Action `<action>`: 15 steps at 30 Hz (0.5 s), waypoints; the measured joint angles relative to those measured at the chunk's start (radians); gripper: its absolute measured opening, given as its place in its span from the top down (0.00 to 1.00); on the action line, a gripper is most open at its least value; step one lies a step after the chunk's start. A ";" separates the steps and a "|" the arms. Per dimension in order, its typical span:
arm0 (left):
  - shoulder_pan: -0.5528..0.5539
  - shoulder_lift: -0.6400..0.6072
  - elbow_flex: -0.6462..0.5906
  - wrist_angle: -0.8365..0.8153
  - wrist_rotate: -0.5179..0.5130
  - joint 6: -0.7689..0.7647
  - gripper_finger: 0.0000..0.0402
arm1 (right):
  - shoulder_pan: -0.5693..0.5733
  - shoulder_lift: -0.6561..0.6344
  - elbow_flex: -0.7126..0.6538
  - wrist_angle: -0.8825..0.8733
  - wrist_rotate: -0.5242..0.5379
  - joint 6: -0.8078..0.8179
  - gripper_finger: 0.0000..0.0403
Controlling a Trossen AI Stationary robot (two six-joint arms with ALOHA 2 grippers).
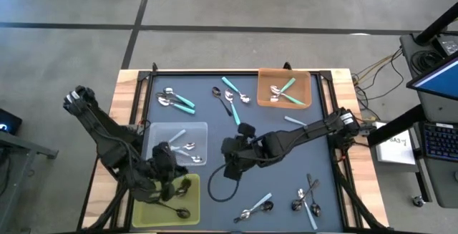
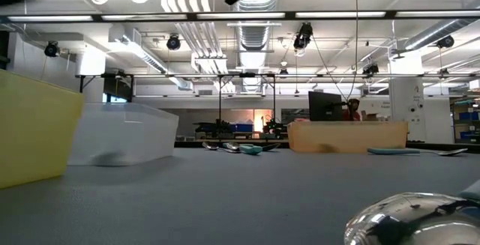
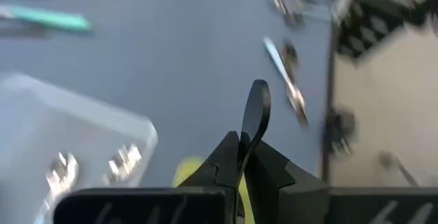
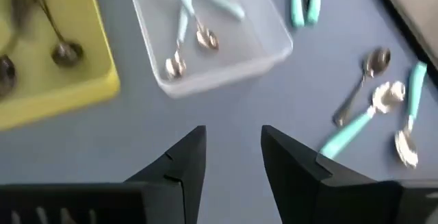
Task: Sort silverware by color (type)
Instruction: Put the black spoon into the yellow bin
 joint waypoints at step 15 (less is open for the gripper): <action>0.007 0.115 0.027 -0.131 0.599 0.186 1.00 | 0.042 0.012 -0.018 -0.088 -0.351 0.180 0.74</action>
